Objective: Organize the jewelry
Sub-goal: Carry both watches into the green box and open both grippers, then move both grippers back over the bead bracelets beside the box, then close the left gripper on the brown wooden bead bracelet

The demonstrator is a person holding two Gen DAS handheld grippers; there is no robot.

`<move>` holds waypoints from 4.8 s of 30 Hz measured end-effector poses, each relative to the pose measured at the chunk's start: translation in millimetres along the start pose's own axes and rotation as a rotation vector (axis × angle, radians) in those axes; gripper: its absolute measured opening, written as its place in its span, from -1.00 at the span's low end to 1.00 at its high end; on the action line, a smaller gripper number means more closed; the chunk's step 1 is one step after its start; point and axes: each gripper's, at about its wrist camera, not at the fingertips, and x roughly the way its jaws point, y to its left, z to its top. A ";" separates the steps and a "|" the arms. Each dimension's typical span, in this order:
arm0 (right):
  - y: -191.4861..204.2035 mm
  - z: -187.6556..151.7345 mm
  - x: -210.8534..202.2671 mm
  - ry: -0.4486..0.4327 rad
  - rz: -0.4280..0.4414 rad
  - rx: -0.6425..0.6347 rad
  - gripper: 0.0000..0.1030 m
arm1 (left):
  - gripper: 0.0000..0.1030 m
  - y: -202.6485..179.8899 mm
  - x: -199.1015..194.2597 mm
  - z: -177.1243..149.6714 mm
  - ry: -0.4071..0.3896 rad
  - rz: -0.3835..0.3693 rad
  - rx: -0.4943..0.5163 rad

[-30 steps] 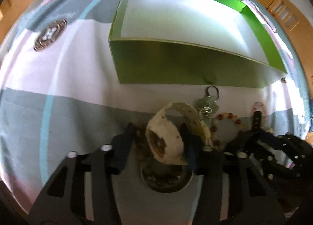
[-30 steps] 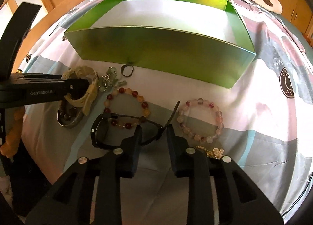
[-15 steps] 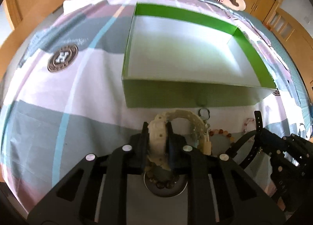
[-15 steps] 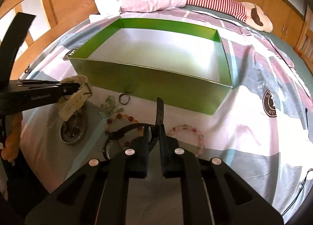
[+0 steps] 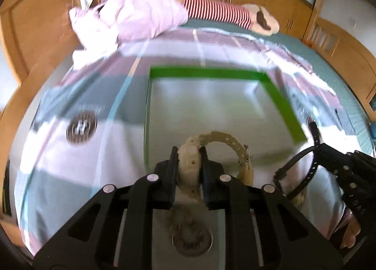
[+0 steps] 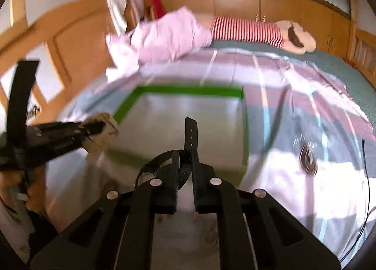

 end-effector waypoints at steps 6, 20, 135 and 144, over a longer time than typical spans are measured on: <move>-19.0 38.2 44.3 -0.032 -0.023 0.035 -0.80 | -0.66 3.4 44.0 33.3 0.036 0.024 -0.018; -13.0 17.6 41.3 0.078 -0.017 0.041 0.18 | 0.09 -13.9 38.8 28.4 0.012 0.074 0.103; -13.7 -94.6 80.6 0.383 -0.153 -0.065 0.14 | -0.28 27.5 95.3 -46.8 0.420 0.219 -0.086; -8.0 -96.1 81.2 0.394 -0.128 -0.069 -0.05 | -0.09 39.1 108.0 -49.1 0.425 0.234 -0.100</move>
